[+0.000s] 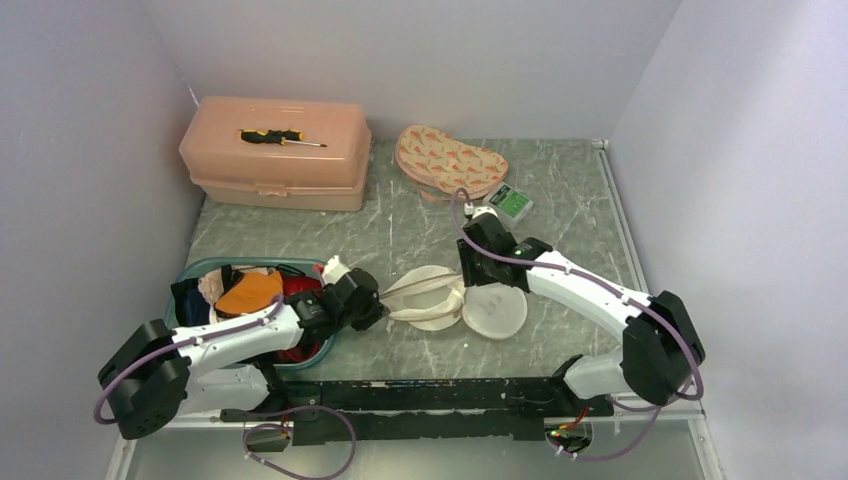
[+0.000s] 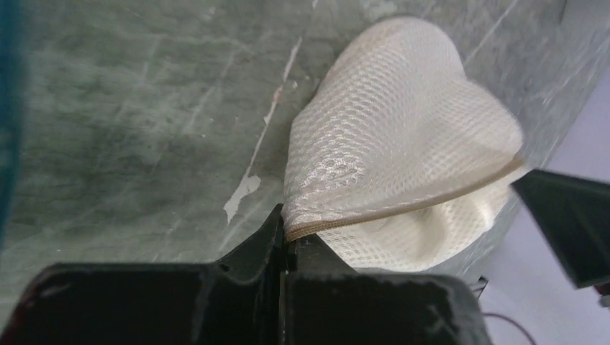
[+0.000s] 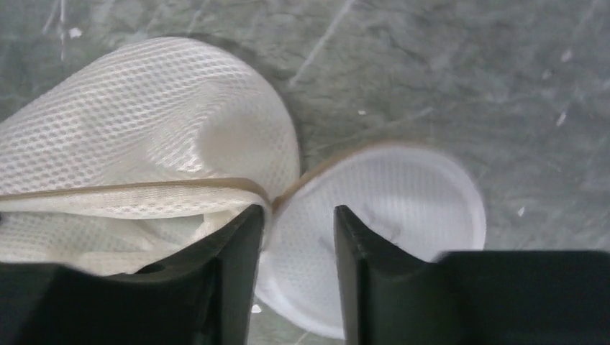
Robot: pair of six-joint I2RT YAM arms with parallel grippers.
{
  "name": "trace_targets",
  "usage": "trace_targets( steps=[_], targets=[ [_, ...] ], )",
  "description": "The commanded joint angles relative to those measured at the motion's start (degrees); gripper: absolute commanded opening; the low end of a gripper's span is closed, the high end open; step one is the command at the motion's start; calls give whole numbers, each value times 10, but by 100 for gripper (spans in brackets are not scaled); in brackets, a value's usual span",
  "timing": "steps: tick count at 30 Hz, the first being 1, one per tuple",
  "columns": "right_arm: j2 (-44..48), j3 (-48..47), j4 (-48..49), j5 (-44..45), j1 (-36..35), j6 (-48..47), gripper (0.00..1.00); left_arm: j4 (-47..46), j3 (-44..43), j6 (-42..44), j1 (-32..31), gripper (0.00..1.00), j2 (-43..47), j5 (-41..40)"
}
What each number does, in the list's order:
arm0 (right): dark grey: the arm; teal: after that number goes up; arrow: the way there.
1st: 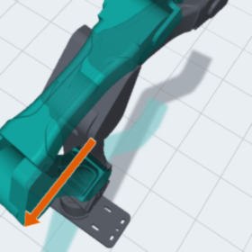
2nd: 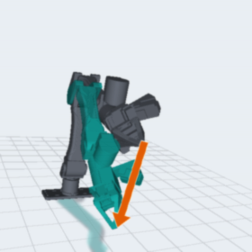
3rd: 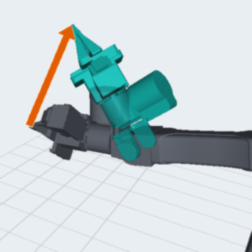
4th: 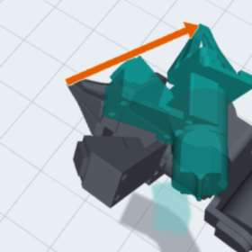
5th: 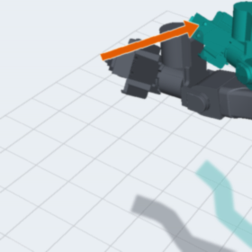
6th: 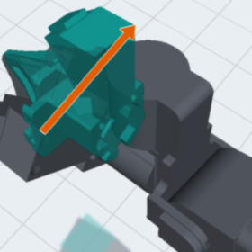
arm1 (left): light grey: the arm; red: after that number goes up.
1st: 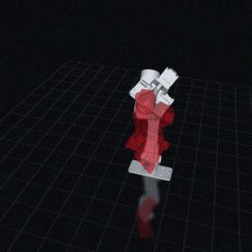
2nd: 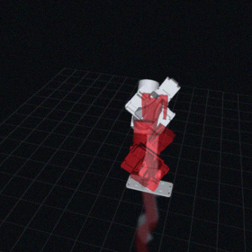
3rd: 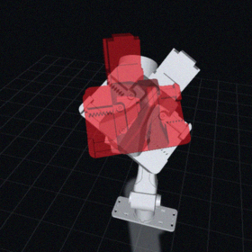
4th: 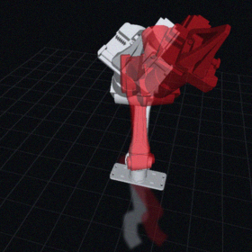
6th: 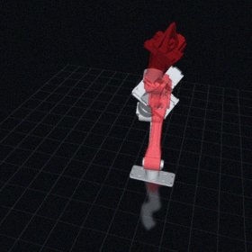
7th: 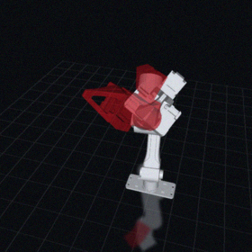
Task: Unzip the laundry bag and remove the bra
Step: Adjust the laundry bag at the center of the board, then pick up the laundry bag at the center of the board.
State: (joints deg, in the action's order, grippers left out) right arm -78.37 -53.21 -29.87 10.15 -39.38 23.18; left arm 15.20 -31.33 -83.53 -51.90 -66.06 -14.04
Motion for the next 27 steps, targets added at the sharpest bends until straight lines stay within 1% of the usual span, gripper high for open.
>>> trace_targets(
  steps=[1,2,3,6,10,16,20,23,25,27],
  targets=[
    [83,38,59,-5,20,37,58,23,2,-52,1,3,37,-66],
    [106,50,64,-5,21,47,64,29,3,-50,2,3,47,-73],
    [128,62,65,-5,22,57,67,34,3,-46,2,3,54,-79],
    [206,120,74,0,27,91,70,37,2,-34,2,3,69,-85],
    [283,203,68,24,52,142,70,33,-6,-21,1,3,62,-81],
    [370,306,51,44,87,257,69,13,-6,-20,0,3,43,-73],
    [404,339,19,88,89,343,69,16,-8,-22,-2,3,33,-68],
    [419,357,1,104,89,403,68,24,-6,-22,-5,3,35,-71],
    [413,371,6,111,89,425,64,23,-5,-20,-5,3,36,-70],
    [387,385,21,107,90,441,60,20,-5,-18,-5,3,37,-69]
  ],
)
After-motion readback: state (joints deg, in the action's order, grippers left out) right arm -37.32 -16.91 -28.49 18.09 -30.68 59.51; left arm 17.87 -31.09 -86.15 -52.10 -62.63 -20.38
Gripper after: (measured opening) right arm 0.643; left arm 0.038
